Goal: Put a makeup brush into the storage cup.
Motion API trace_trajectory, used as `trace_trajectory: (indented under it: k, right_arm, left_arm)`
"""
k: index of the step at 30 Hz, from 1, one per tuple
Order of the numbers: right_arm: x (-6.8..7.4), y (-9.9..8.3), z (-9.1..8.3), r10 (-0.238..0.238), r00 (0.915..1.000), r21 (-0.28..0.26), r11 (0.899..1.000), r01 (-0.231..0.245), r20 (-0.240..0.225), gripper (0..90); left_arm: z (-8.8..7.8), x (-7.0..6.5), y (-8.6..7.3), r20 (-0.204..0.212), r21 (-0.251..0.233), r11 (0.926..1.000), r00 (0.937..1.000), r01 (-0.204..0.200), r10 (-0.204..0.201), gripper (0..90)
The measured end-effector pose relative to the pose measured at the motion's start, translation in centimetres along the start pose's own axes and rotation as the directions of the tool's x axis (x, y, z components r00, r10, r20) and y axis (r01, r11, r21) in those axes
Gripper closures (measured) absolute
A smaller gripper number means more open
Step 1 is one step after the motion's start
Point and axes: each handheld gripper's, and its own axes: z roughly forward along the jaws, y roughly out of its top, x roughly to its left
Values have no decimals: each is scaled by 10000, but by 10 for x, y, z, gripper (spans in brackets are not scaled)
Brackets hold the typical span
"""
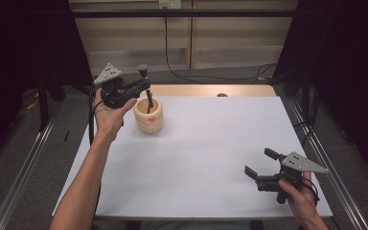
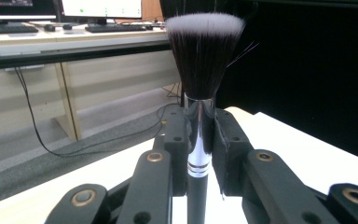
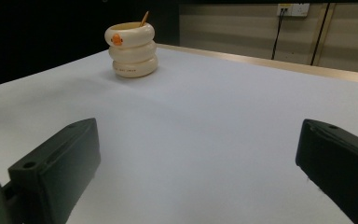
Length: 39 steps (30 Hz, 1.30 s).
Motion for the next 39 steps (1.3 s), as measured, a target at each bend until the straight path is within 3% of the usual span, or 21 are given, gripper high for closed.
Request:
trace_trajectory:
  k: [15, 18, 25, 39]
  right_arm:
    - [1, 0, 1, 51, 10000, 19, 10000, -51, 1, 0]
    - [1, 0, 2, 15, 10000, 34, 10000, -15, 5, 0]
    - [1, 0, 2, 9, 10000, 58, 10000, -9, -22, 0]
    - [1, -1, 2, 6, 10000, 68, 10000, -6, 12, 0]
  left_arm:
    - [14, 14, -10, -164, 306, 9994, 9998, 134, -129, 778]
    - [18, 15, -12, -241, 546, 9985, 9997, -23, 36, 778]
    - [23, 23, -19, -446, 730, 9972, 9989, 165, -133, 778]
    - [29, 27, -32, -505, 978, 9949, 9986, 226, -177, 778]
